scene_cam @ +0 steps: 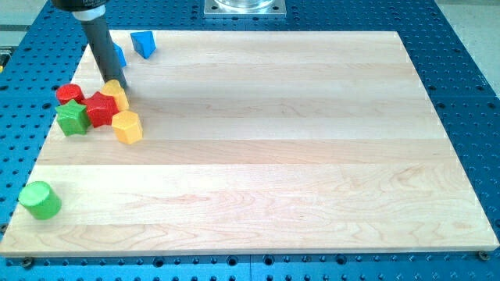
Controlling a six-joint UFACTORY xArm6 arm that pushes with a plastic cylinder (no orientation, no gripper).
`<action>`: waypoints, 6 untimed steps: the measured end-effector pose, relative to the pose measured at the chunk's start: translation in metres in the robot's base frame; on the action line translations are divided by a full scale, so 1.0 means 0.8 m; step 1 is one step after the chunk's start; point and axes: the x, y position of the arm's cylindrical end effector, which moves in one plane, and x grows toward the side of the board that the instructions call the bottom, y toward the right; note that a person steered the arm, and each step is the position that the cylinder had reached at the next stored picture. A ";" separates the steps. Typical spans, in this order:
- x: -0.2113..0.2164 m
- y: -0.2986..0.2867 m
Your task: Push the red blocks towards the right
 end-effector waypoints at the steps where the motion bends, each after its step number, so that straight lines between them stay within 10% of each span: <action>1: 0.023 0.088; 4: -0.021 -0.076; 6: 0.056 -0.073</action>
